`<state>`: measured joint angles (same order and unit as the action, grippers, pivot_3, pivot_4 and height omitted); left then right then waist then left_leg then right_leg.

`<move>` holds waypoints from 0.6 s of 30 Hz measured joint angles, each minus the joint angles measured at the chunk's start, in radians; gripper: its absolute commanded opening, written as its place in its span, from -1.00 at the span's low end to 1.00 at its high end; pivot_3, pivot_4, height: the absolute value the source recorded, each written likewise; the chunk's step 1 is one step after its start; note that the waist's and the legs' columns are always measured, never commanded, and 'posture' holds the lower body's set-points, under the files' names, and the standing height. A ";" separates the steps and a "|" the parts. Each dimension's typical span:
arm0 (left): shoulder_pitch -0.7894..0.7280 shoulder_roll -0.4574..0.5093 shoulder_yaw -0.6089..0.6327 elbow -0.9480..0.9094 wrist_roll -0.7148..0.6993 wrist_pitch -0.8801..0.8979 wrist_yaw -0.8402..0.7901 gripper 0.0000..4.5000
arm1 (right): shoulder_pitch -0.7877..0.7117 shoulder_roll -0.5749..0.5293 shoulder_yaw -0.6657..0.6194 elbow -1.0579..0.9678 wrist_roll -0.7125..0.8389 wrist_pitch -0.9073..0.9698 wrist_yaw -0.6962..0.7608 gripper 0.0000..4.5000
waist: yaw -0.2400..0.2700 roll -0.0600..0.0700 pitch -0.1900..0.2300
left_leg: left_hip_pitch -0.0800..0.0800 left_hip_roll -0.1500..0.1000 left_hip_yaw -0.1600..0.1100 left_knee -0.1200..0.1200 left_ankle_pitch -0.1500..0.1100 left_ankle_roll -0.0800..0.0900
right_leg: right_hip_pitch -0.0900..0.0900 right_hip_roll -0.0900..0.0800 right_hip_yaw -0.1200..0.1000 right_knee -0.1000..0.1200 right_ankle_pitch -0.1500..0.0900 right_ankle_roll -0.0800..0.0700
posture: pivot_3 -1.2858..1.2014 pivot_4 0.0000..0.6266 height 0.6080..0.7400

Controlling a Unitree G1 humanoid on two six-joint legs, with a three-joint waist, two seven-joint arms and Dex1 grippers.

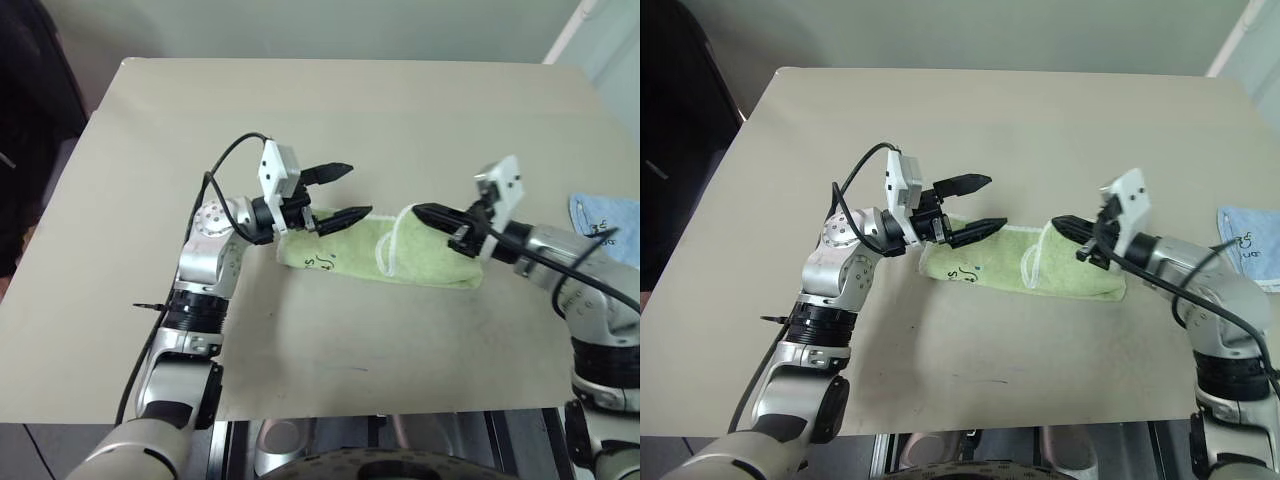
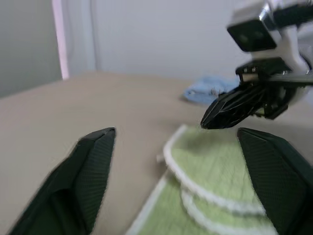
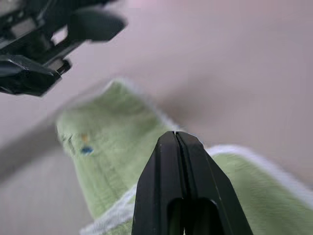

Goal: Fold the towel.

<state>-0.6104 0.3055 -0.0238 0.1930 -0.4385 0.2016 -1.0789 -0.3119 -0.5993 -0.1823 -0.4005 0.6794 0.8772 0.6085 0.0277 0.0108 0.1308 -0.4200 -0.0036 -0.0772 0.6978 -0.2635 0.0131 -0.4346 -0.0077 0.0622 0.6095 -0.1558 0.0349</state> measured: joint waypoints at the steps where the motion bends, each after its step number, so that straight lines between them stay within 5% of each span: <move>1: 0.001 -0.005 -0.001 -0.002 -0.007 0.005 -0.001 0.27 | 0.020 0.002 -0.015 -0.019 0.006 -0.004 -0.003 -1.00 | 0.000 0.000 0.000 | 0.000 0.000 0.000 0.000 0.000 0.000 | 0.000 0.000 0.000 0.000 0.000 0.000 | 0.03 -0.52 1.00; 9: 0.003 -0.072 -0.051 0.003 -0.031 0.036 -0.036 -0.98 | 0.120 0.099 -0.043 -0.052 -0.026 -0.122 -0.085 -1.00 | -0.003 0.000 0.000 | 0.001 0.001 0.000 0.000 -0.001 0.003 | 0.000 0.000 0.000 0.001 0.002 0.001 | 0.03 -0.52 1.00; 18: -0.041 -0.170 -0.165 0.158 0.085 -0.093 -0.072 -0.98 | 0.091 0.158 -0.042 0.036 -0.123 -0.241 -0.179 -1.00 | -0.003 0.000 0.000 | 0.001 0.000 0.000 0.001 0.002 0.005 | 0.001 0.000 0.001 0.000 0.007 0.001 | 0.03 -0.52 1.00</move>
<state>-0.6518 0.1357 -0.1885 0.3514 -0.3540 0.1088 -1.1512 -0.2211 -0.4412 -0.2238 -0.3645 0.5568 0.6365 0.4297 0.0249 0.0108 0.1309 -0.4193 -0.0032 -0.0776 0.6984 -0.2614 0.0181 -0.4335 -0.0077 0.0632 0.6099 -0.1484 0.0357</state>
